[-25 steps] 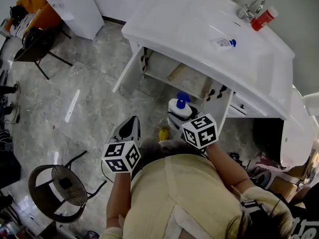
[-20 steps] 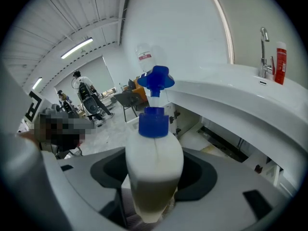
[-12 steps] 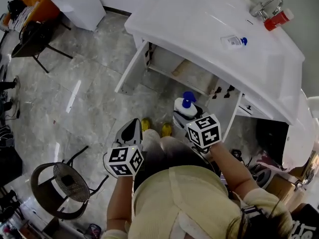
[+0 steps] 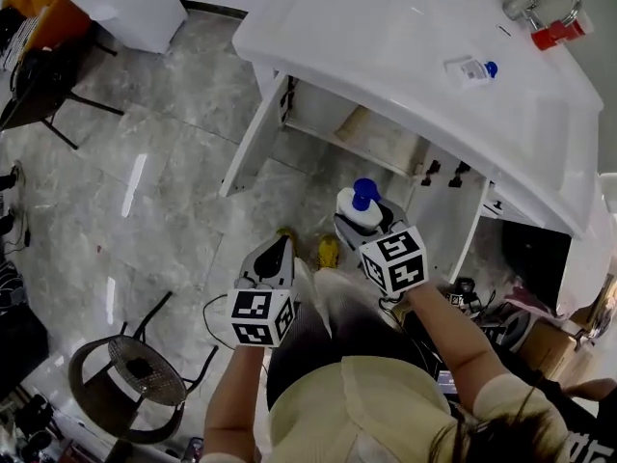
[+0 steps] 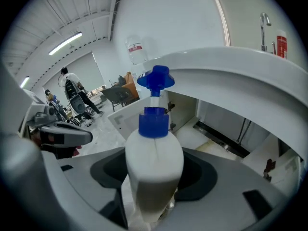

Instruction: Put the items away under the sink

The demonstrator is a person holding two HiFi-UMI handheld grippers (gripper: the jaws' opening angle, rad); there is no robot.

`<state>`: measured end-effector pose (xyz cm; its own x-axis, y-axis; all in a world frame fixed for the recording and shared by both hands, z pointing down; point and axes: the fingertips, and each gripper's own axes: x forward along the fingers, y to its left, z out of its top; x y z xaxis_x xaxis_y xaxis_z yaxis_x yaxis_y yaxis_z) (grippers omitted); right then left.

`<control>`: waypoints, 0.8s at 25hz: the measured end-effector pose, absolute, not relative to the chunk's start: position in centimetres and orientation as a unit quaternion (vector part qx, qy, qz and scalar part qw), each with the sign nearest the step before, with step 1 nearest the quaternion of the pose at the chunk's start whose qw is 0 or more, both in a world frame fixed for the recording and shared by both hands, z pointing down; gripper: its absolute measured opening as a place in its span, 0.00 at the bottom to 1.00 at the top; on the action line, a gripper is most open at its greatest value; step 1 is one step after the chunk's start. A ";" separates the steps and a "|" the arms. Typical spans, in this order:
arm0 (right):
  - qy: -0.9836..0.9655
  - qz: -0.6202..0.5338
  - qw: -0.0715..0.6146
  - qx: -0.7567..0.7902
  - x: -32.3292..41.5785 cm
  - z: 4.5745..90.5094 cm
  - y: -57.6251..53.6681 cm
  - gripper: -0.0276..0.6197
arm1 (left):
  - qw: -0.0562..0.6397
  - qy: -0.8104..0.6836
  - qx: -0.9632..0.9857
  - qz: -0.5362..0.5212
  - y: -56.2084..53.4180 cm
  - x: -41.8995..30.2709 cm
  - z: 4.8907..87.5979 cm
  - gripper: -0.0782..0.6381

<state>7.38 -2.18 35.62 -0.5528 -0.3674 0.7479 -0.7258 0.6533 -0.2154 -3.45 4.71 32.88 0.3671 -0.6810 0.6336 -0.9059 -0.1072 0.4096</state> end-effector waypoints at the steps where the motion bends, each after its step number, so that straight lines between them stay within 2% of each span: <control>1: -0.840 0.263 0.343 0.327 7.2 36.4 -2.3 0.48 | 0.386 -0.538 0.733 0.154 4.6 -3.3 33.6 0.16; 20: -0.824 0.270 0.335 0.368 5.8 47.1 -5.1 0.48 | 0.383 -0.511 0.747 0.184 2.7 -2.1 44.2 0.16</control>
<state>5.81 -5.06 47.11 -0.5052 -0.4254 0.7509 -0.7872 0.5837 -0.1990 -2.10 2.69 44.23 0.4107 -0.6218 0.6668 -0.9045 -0.1853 0.3842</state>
